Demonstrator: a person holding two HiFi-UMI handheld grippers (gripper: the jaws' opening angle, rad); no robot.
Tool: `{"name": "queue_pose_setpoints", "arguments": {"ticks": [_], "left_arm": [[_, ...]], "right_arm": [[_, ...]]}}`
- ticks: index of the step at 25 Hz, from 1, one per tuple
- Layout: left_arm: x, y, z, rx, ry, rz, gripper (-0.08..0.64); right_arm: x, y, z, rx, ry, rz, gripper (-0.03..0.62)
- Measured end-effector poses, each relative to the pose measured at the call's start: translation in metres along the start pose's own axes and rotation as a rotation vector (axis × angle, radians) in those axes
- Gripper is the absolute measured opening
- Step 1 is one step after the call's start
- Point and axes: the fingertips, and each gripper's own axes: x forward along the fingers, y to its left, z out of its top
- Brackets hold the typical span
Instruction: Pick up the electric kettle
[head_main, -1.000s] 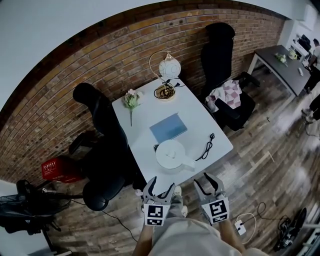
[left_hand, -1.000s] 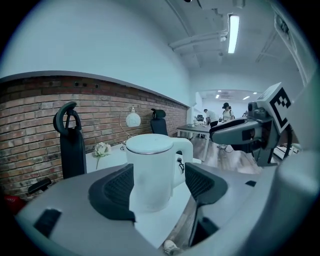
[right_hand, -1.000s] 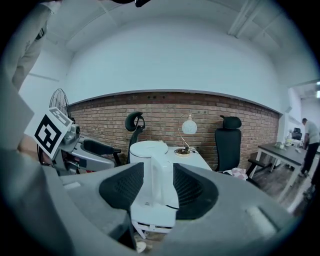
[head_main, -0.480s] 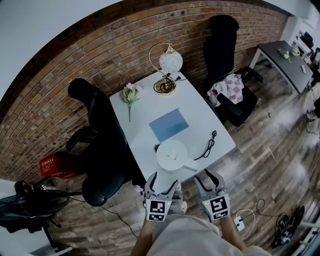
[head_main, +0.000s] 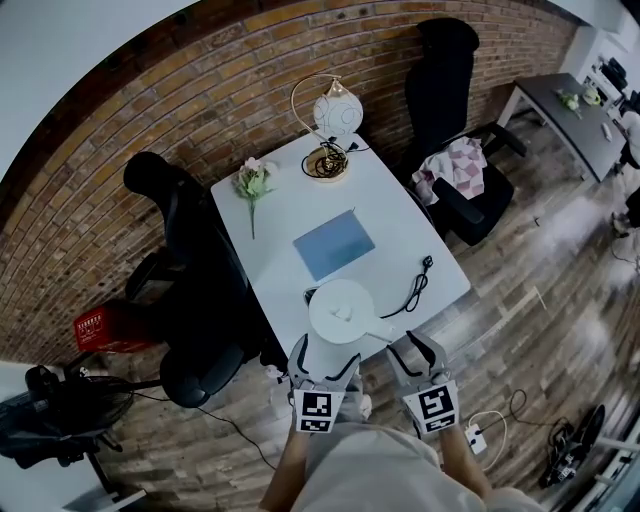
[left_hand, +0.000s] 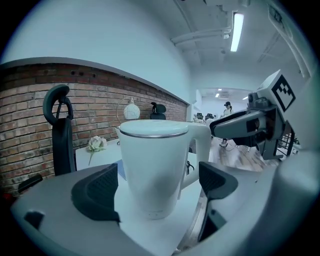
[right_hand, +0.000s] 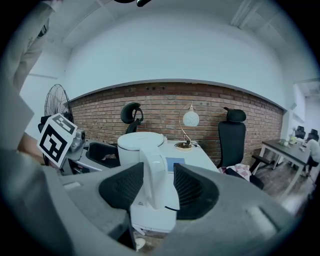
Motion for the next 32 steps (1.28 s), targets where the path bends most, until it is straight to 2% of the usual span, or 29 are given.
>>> {"name": "queue_pose_setpoints", "arguments": {"ticks": [2, 5, 8, 14, 18, 24, 32], "left_arm": [[0.006, 0.000, -0.001, -0.003, -0.005, -0.002, 0.494], [0.013, 0.003, -0.001, -0.012, -0.021, 0.005, 0.521], [0.021, 0.007, 0.000, -0.025, -0.029, 0.005, 0.544], [0.032, 0.012, 0.002, -0.045, -0.031, -0.006, 0.561], [0.040, 0.012, 0.001, -0.053, -0.024, -0.020, 0.565], [0.050, 0.011, 0.003, -0.034, -0.016, -0.040, 0.565], [0.055, 0.011, 0.003, -0.010, -0.018, -0.064, 0.565]], "right_arm": [[0.003, 0.001, -0.002, 0.029, 0.012, 0.010, 0.187], [0.008, 0.001, -0.004, 0.003, 0.006, 0.034, 0.196], [0.014, 0.000, -0.005, 0.039, 0.021, 0.036, 0.199], [0.027, 0.000, -0.004, 0.001, 0.020, 0.067, 0.207], [0.032, 0.001, -0.004, 0.032, 0.030, 0.078, 0.215], [0.039, 0.002, -0.005, -0.063, 0.022, 0.131, 0.218], [0.045, 0.005, -0.005, -0.096, 0.018, 0.182, 0.218]]}}
